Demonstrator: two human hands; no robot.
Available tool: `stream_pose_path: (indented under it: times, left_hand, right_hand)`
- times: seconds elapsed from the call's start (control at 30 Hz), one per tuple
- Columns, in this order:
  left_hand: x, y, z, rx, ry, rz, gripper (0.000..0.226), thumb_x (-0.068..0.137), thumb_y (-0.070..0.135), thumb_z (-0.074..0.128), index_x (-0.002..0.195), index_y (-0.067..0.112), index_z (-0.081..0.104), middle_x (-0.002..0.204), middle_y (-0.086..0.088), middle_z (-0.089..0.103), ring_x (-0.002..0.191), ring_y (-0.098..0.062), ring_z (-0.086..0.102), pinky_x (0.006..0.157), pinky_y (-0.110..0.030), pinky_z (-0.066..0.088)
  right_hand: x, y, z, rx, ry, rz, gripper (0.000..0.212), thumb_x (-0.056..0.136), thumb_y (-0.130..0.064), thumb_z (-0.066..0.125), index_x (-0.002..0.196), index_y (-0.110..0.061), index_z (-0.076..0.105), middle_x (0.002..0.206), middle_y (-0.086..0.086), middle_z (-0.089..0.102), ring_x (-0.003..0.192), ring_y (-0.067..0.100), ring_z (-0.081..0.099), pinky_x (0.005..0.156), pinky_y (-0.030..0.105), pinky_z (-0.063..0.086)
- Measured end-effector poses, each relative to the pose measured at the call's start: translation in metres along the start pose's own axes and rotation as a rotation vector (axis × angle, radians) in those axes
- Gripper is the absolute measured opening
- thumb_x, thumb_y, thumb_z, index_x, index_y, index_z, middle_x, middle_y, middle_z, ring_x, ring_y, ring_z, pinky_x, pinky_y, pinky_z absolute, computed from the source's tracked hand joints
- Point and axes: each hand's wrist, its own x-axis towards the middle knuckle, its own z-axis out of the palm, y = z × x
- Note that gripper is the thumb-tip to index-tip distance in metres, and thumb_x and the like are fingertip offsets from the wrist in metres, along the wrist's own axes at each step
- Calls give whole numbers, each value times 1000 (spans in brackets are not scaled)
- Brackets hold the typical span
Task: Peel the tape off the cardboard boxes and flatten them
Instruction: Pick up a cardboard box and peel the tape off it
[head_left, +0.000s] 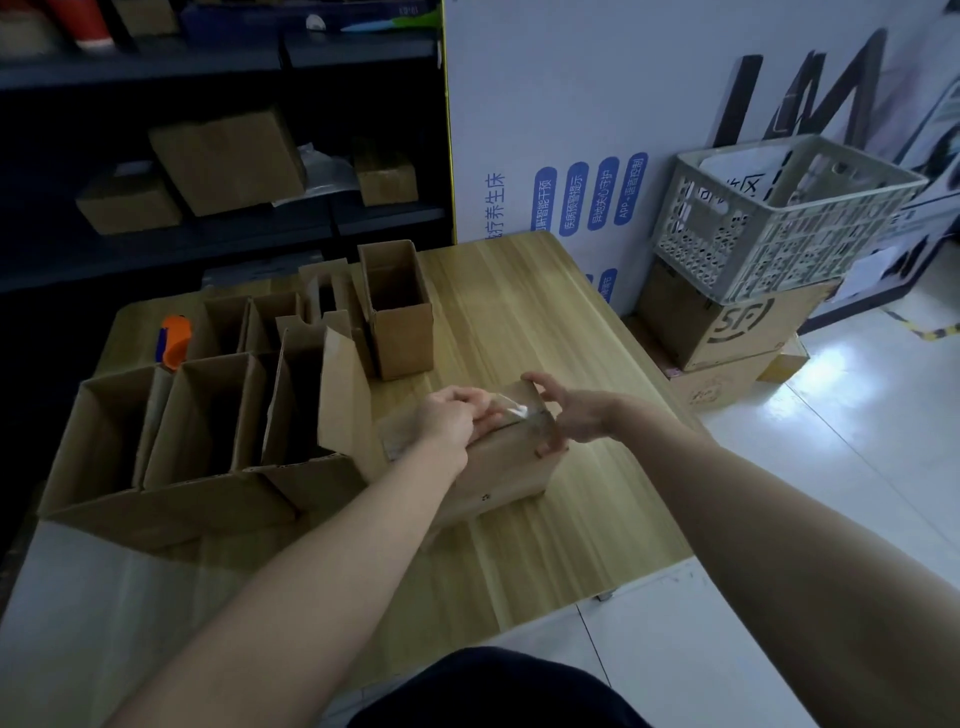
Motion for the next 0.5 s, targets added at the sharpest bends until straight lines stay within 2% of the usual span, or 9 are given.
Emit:
stream_pose_path:
  times: [0.07, 0.17, 0.27, 0.33, 0.43, 0.5]
  left_hand:
    - [7, 7, -3, -30, 191, -2, 20, 88, -7, 55, 74, 6, 59, 79, -8, 66, 61, -17, 67, 59, -24, 58]
    - [17, 24, -21, -83, 401, 53, 16, 89, -5, 51, 79, 5, 59, 75, -9, 63, 57, -17, 65, 48, -21, 53]
    - [21, 36, -47, -285, 551, 105, 20, 94, -1, 45, 78, 9, 53, 79, -12, 62, 59, -17, 64, 49, -20, 50]
    - [19, 34, -53, -269, 511, 126, 21, 95, 1, 42, 82, 12, 54, 93, -10, 61, 70, -17, 66, 59, -23, 55]
    - [6, 19, -44, 266, 278, 289, 23, 92, 3, 47, 103, 19, 60, 113, -3, 57, 92, -14, 61, 83, -29, 53]
    - [-3, 12, -35, 626, 79, 423, 17, 88, 18, 55, 103, 24, 60, 121, -1, 54, 100, -11, 53, 89, -32, 46]
  right_hand:
    - [2, -1, 2, 3, 8, 16, 107, 74, -1, 73, 147, -44, 7, 152, 2, 22, 123, 28, 38, 88, 35, 43]
    - [5, -6, -1, -45, 15, 51, 109, 73, -4, 75, 145, -47, 6, 151, 3, 25, 127, 33, 36, 102, 47, 39]
    - [8, -12, -2, -126, 37, 57, 110, 72, -8, 76, 146, -45, 4, 152, 6, 23, 131, 35, 32, 105, 50, 36]
    - [9, -16, 1, -266, 84, 26, 110, 71, -13, 77, 148, -38, 3, 154, 2, 15, 136, 34, 27, 106, 51, 33]
    - [12, -22, 6, -446, 106, -56, 107, 76, -18, 74, 151, -29, -1, 158, -9, -3, 145, 29, 6, 113, 56, 22]
    - [14, -25, 6, -527, 98, -59, 102, 80, -20, 70, 151, -27, -2, 158, -11, -5, 146, 26, -3, 114, 57, 15]
